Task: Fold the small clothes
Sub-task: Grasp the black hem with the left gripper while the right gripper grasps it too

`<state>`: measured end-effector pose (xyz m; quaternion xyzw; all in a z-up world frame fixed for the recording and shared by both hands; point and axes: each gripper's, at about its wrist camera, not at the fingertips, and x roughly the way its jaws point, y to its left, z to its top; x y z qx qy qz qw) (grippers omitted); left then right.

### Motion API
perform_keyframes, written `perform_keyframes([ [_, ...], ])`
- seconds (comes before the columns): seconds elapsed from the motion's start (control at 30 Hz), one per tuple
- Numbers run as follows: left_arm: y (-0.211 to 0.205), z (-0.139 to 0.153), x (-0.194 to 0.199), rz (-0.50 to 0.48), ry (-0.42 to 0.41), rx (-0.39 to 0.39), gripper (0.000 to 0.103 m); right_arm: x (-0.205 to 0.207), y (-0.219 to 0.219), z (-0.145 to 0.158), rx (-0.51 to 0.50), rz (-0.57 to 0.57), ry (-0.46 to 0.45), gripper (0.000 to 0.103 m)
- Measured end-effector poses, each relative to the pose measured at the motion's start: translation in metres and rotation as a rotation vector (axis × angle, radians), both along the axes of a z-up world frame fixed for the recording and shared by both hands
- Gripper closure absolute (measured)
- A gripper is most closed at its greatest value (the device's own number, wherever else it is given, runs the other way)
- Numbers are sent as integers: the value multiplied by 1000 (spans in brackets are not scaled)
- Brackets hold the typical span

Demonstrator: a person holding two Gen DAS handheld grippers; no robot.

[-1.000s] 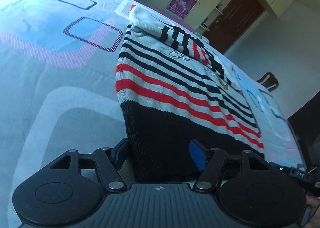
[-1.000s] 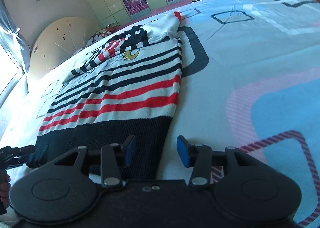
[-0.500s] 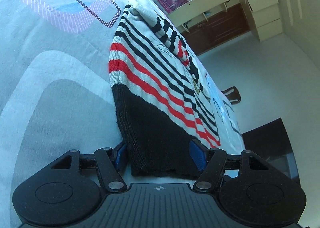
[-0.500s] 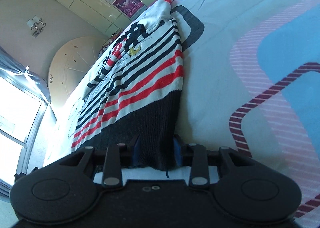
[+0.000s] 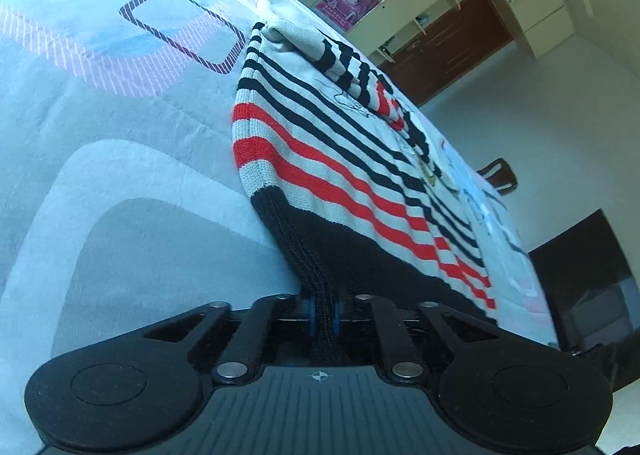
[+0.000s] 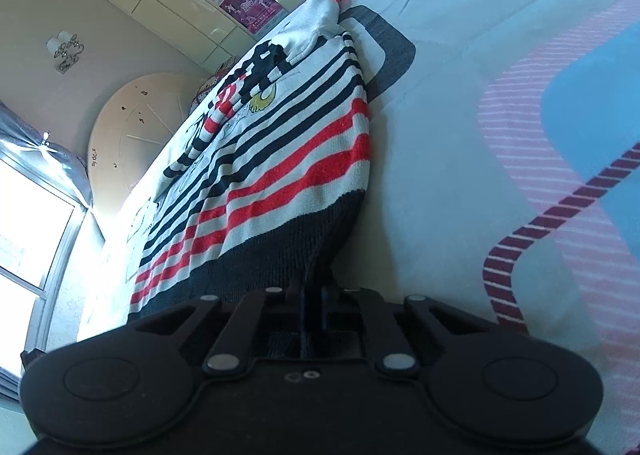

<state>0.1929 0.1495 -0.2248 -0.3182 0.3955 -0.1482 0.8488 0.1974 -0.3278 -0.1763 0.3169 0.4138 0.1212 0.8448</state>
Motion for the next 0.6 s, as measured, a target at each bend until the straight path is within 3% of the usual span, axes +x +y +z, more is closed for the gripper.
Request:
perform_keyframes([
  [0.2, -5, 15, -10, 16, -62, 127, 98, -7, 10, 19, -108, 36, -71, 96],
  [0.3, 1, 9, -8, 24, -49, 101, 98, -1, 10, 11, -134, 36, -29, 96],
  [0.6, 3, 16, -16, 62, -75, 119, 97, -6, 9, 23, -168, 50, -81, 96],
])
